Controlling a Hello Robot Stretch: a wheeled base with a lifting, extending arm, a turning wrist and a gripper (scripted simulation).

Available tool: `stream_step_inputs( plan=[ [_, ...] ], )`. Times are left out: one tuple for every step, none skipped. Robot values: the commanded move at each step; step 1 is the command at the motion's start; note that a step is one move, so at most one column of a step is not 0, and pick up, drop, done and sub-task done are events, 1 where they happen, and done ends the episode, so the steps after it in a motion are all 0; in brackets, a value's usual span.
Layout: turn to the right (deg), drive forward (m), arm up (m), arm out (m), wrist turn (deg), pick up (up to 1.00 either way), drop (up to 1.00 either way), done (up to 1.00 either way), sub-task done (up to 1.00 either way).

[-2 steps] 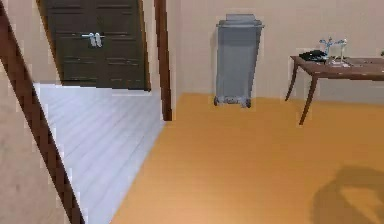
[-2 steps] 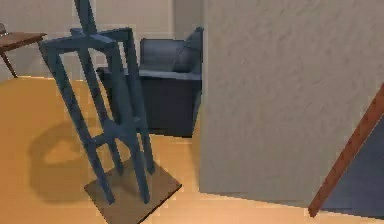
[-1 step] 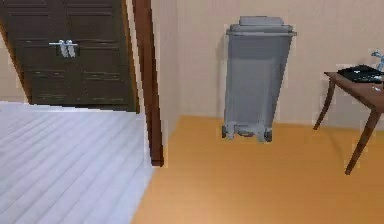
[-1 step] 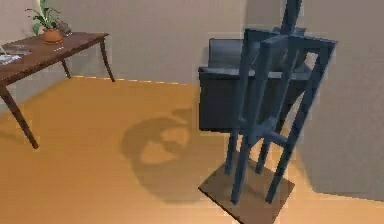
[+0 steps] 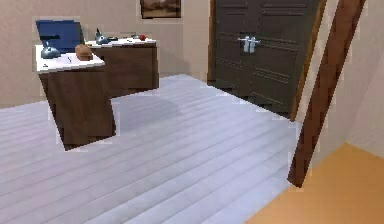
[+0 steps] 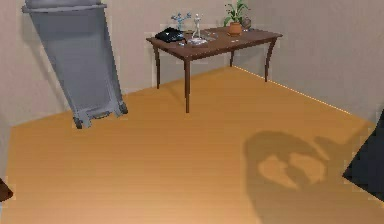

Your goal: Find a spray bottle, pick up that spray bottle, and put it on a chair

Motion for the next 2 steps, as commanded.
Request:
stream_step_inputs(
  plan=[
    [-12.0, 0.0, 0.0, 0.0, 0.0, 0.0, 0.0, 0.0, 0.0],
    [0.0, 0.35, 0.0, 0.0, 0.0, 0.0, 0.0, 0.0, 0.0]
  ],
)
